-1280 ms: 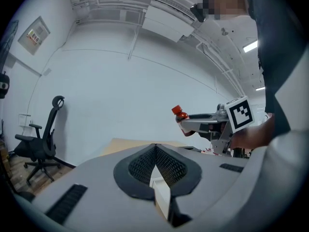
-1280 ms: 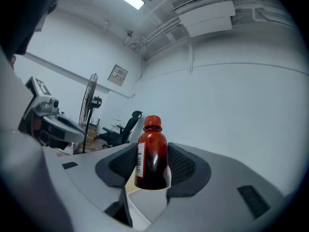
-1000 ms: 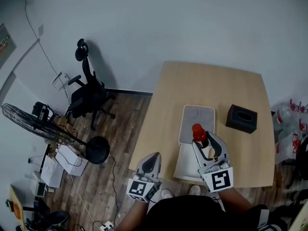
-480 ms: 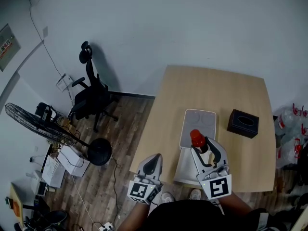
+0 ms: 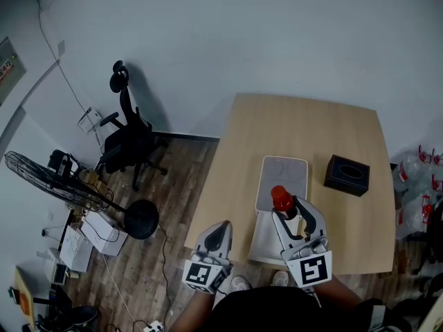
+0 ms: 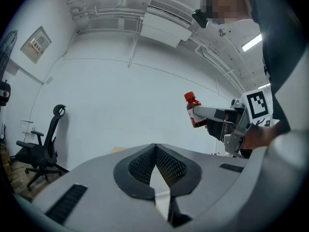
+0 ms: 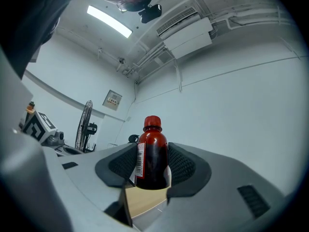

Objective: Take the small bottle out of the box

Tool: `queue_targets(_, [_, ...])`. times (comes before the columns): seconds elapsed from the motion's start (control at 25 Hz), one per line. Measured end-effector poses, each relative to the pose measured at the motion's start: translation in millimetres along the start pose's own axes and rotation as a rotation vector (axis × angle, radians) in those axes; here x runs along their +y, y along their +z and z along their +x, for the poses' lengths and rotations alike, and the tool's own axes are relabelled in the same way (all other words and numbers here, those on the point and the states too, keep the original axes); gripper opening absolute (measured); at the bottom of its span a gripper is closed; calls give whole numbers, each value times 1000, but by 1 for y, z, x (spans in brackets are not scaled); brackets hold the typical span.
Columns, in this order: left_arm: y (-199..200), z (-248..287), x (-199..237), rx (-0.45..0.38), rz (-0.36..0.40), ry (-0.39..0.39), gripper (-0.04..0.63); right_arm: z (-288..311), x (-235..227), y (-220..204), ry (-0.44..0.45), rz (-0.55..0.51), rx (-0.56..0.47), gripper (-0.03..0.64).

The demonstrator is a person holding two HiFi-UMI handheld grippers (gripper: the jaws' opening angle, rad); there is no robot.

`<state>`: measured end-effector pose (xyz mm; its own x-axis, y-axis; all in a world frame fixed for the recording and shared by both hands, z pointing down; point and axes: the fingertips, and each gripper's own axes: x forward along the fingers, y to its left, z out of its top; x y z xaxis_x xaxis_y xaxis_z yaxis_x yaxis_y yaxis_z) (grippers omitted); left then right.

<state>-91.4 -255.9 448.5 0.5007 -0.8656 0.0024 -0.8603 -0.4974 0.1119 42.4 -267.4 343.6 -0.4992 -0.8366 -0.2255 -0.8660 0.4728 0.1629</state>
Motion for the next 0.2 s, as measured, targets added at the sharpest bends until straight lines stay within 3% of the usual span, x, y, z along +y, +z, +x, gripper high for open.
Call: queue_targets(0.2, [-1, -1, 3, 12, 9, 6, 15, 0, 1, 1, 1, -2, 2, 212])
